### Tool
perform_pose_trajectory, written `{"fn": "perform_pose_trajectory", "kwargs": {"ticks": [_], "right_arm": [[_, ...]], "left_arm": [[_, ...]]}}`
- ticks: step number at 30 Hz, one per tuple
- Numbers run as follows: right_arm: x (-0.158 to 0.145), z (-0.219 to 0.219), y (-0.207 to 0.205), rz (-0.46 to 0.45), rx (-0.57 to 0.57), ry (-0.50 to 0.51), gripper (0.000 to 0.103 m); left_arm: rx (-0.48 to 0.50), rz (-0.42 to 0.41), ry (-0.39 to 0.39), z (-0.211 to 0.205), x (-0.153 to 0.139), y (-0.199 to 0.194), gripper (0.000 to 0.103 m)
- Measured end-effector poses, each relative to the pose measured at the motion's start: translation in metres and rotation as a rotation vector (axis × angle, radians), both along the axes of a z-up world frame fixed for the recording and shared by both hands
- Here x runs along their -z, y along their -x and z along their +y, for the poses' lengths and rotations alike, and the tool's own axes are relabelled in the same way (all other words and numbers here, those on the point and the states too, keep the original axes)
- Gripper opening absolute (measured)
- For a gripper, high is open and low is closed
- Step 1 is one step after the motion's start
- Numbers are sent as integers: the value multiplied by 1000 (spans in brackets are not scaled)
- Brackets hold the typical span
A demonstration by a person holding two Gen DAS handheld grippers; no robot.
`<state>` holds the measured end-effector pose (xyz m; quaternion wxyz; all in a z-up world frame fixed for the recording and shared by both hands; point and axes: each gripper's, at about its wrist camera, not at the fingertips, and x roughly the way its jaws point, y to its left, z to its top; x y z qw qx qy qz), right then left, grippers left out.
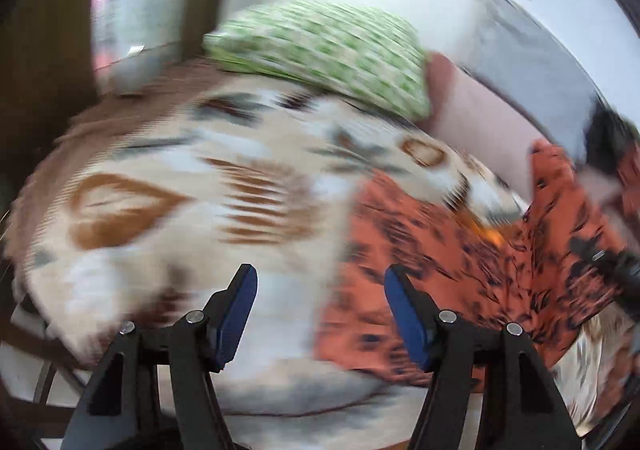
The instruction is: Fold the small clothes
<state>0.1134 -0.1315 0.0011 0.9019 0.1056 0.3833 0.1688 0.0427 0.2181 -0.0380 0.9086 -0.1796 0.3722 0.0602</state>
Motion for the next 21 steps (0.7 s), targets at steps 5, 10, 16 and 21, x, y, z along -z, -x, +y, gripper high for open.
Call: {"fn": "perform_pose_trajectory", "kwargs": {"ticks": [5, 10, 16, 21], "right_arm": [[106, 123, -28, 242, -194, 131, 13], [103, 122, -31, 262, -185, 91, 13], [56, 129, -20, 169, -184, 111, 13], [90, 165, -8, 135, -235, 239, 22]], "left_arm": [[-116, 30, 14, 62, 12, 31, 67], [-119, 43, 30, 79, 25, 46, 67], [-61, 14, 37, 73, 25, 41, 67], [-71, 46, 34, 76, 29, 37, 67]]}}
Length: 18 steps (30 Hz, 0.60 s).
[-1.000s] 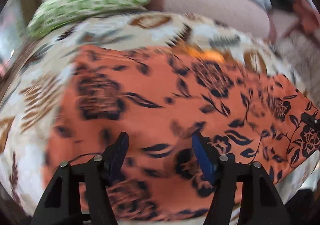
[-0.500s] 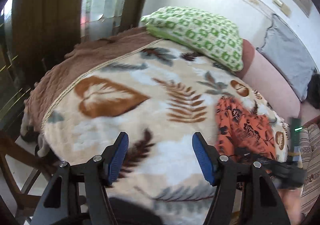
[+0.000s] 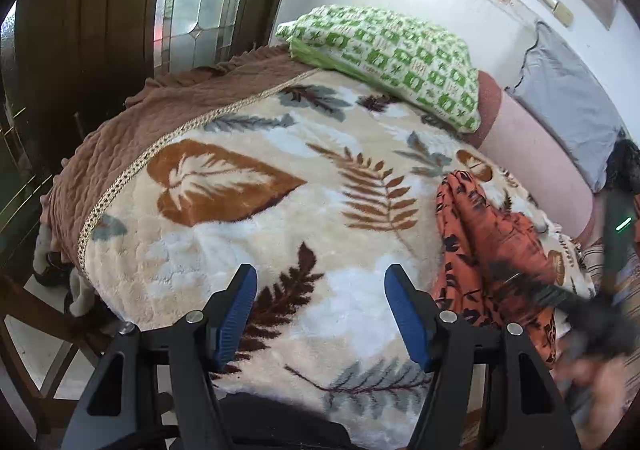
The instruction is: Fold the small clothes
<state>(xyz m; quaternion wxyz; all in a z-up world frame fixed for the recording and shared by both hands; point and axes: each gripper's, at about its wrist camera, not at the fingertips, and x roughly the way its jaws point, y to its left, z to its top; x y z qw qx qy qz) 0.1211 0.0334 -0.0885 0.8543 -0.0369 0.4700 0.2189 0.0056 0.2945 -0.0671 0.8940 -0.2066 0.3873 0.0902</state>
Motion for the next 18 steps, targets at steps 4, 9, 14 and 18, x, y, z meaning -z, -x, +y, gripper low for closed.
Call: {"fn": "perform_pose_trajectory", "kwargs": {"ticks": [4, 9, 14, 18], "right_arm": [[20, 12, 11, 7, -92, -1, 52], [-1, -22, 17, 60, -99, -332, 84], [43, -49, -11, 341, -7, -683, 84], [51, -84, -19, 451, 26, -1016, 84]], "left_arm": [[20, -14, 0, -3, -7, -1, 67], [72, -32, -16, -27, -18, -8, 69], [132, -18, -14, -55, -21, -15, 70], [198, -28, -42, -83, -28, -14, 70]]}}
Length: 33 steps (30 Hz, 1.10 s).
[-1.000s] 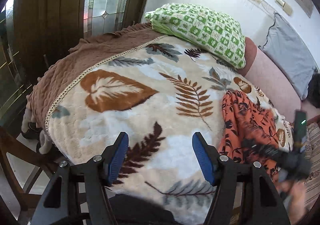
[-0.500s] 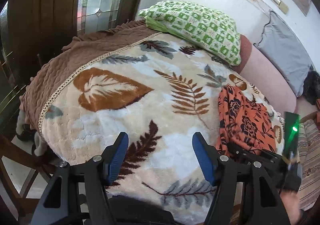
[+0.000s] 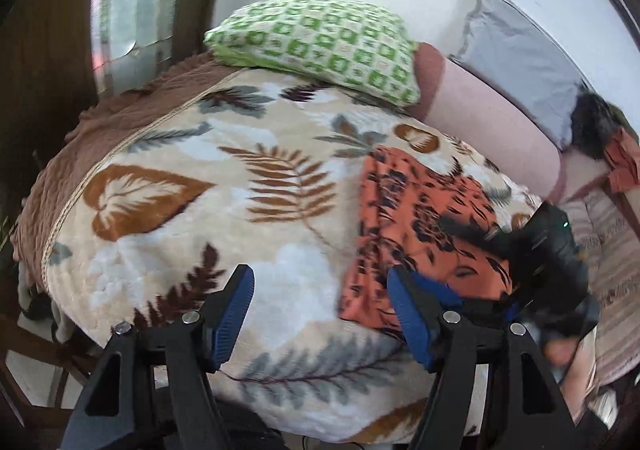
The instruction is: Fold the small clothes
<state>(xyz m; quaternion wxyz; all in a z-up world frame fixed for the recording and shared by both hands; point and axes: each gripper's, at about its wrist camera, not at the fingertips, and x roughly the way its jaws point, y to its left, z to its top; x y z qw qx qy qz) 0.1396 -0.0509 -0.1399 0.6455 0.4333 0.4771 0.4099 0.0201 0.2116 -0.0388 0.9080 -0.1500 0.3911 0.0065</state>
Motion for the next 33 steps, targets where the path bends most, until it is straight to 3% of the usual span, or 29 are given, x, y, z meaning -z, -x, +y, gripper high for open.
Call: {"fn": "perform_pose_trajectory", "kwargs": {"ticks": [6, 8, 10, 11, 12, 14, 18, 23, 26, 29, 30, 31, 32, 33], "right_arm": [[-9, -78, 28, 7, 115, -85, 84], [-6, -99, 43, 10, 117, -88, 84], [1, -114, 52, 11, 122, -68, 84], [7, -124, 54, 27, 133, -39, 84], [12, -130, 55, 46, 151, -4, 84], [19, -145, 56, 73, 179, -6, 84], [2, -163, 51, 8, 183, 7, 84], [2, -188, 20, 1, 205, 107, 84], [30, -178, -2, 88, 150, 124, 84], [40, -164, -8, 97, 94, 129, 84], [39, -159, -12, 98, 81, 142, 80], [40, -156, -15, 112, 75, 155, 68], [38, -154, -16, 119, 80, 182, 39], [32, -153, -13, 103, 82, 203, 36]], "left_arm": [[203, 30, -11, -60, 11, -29, 71], [254, 66, -91, -76, 29, -44, 71], [197, 165, -224, -73, 61, -65, 70], [162, 219, -212, -63, 76, -74, 70], [148, 240, -111, -46, 86, -79, 72], [120, 237, -56, -37, 81, -75, 72], [144, 114, -196, -58, 37, -62, 72], [239, 0, -169, -87, 4, -82, 72], [280, 57, -139, -98, 24, -111, 72], [248, 165, -204, -99, 57, -133, 73], [233, 194, -197, -94, 68, -138, 76], [218, 187, -161, -88, 71, -138, 78], [212, 192, -139, -85, 72, -137, 79], [211, 190, -142, -85, 72, -137, 79]]}}
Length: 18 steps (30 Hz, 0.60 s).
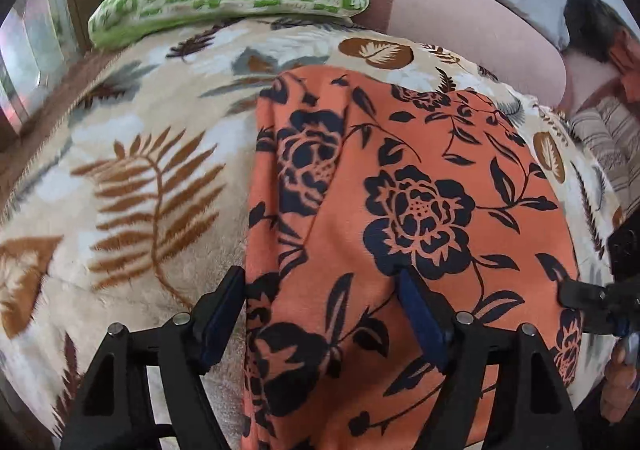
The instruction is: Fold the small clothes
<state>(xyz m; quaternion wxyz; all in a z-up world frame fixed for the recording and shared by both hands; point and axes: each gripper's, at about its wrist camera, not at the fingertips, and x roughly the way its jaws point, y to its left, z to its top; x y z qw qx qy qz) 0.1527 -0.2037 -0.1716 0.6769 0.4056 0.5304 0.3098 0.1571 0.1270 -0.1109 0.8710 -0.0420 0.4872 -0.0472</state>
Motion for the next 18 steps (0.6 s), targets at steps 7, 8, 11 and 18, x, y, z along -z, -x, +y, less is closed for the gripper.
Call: {"fn": "perform_pose_trajectory", "kwargs": {"ticks": [7, 8, 11, 18], "right_arm": [[7, -2, 6, 15, 47, 58, 34], [0, -2, 6, 2, 49, 54, 40], [-22, -19, 4, -56, 124, 36, 87], [3, 14, -53, 21, 38, 6, 33]], "left_arm": [[7, -2, 4, 4, 7, 0, 83], [12, -5, 4, 4, 8, -2, 83], [11, -8, 16, 4, 9, -3, 84], [7, -6, 32, 8, 12, -6, 85]]}}
